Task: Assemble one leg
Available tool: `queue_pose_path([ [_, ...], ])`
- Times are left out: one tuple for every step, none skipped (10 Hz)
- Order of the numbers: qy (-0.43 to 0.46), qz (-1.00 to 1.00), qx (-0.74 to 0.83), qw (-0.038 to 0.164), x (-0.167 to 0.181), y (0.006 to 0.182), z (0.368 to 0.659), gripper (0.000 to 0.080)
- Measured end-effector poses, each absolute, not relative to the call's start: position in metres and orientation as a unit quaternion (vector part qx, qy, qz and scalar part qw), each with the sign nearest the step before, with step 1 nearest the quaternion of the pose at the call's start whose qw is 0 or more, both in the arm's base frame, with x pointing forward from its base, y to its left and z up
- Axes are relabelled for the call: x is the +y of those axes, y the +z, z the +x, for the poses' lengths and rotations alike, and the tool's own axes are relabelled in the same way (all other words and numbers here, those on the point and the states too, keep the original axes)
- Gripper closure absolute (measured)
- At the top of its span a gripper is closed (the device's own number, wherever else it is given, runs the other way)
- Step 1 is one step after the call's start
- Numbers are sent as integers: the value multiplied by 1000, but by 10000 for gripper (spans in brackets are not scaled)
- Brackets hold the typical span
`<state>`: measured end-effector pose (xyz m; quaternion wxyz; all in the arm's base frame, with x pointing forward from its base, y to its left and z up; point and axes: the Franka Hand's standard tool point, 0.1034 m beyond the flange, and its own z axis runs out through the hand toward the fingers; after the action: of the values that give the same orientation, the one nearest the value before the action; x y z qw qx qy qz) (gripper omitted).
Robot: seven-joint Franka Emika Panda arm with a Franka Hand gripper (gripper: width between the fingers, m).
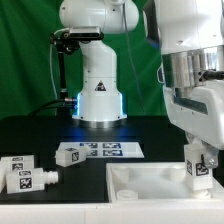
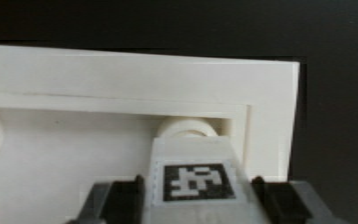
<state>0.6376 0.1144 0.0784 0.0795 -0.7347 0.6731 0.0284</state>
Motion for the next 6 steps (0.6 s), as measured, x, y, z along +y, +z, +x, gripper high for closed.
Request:
queue_pose_path([
  [27, -745, 661, 80, 115, 78, 638, 360],
  [21, -780, 620, 79, 114, 78, 638, 232],
  [13, -838, 540, 80, 112, 78, 638, 232],
  [10, -880, 467, 81, 108, 79, 641, 166],
  [1, -915, 396, 74, 110, 81, 641, 155],
  [-6, -939, 338, 66, 117, 82, 640, 155],
])
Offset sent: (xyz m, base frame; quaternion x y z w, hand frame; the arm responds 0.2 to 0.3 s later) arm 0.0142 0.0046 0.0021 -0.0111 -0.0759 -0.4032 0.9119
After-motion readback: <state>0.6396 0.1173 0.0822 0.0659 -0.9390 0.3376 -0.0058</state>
